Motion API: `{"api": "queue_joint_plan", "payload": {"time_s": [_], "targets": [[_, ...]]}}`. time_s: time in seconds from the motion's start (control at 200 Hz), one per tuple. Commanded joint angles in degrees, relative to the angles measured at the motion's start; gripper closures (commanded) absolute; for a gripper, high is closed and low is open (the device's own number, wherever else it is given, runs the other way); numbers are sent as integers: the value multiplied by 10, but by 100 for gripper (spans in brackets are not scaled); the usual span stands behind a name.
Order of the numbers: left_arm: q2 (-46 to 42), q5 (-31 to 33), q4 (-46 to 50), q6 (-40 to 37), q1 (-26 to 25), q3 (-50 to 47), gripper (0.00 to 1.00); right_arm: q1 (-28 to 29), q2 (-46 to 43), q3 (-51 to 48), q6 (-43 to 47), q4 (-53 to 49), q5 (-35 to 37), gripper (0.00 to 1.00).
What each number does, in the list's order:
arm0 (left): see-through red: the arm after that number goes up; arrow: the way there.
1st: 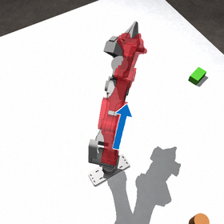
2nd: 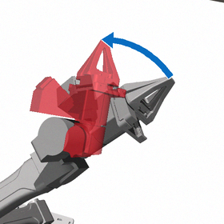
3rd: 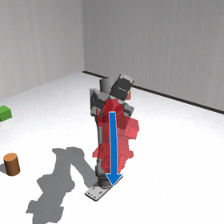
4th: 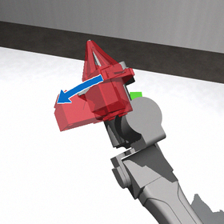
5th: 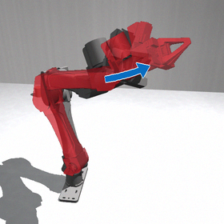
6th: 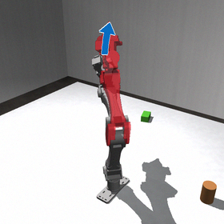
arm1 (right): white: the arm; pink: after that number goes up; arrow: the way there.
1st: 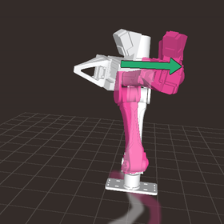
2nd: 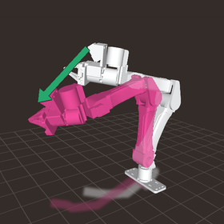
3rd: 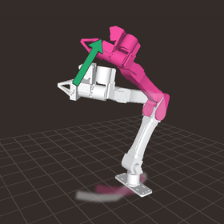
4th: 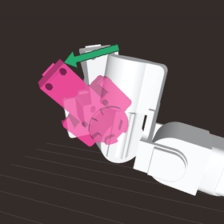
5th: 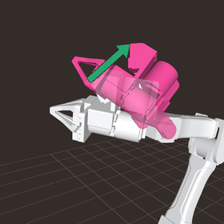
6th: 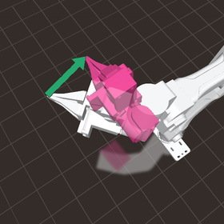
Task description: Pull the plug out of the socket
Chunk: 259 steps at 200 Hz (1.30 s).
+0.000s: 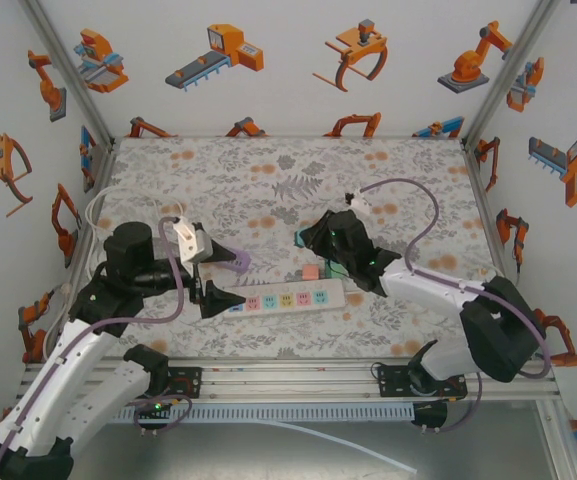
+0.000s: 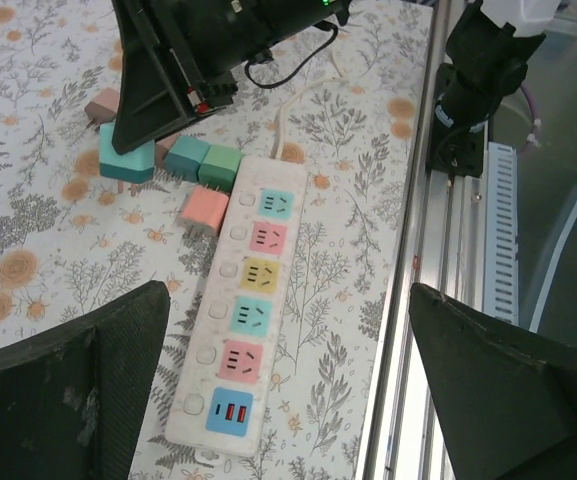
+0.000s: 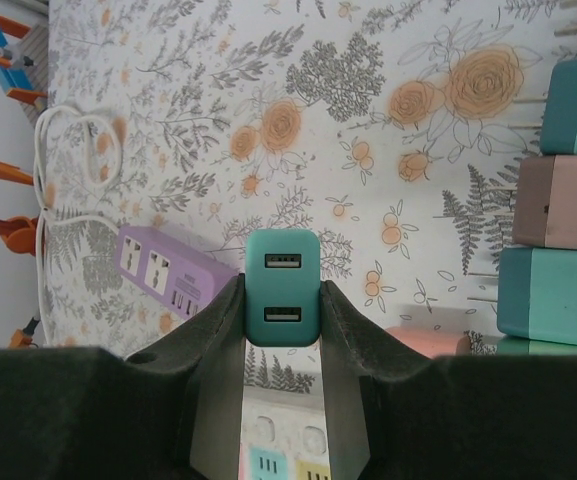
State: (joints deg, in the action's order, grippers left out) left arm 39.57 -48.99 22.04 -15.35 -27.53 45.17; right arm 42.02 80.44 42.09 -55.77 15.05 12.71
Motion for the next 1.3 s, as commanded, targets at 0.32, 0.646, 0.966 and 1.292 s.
{"api": "queue_joint_plan", "payload": {"time_s": [0.32,0.646,0.966,1.292], "targets": [[15,12,22,-48,-8,3,3,-6,75,-22,-38,36,-1,79],[22,25,25,-49,-10,5,3,-6,110,-27,-48,43,-3,69],[25,35,25,-52,-11,6,3,-6,106,-27,-52,7,13,56],[25,50,26,-49,-11,4,3,-6,67,-29,-51,-41,41,53]]}}
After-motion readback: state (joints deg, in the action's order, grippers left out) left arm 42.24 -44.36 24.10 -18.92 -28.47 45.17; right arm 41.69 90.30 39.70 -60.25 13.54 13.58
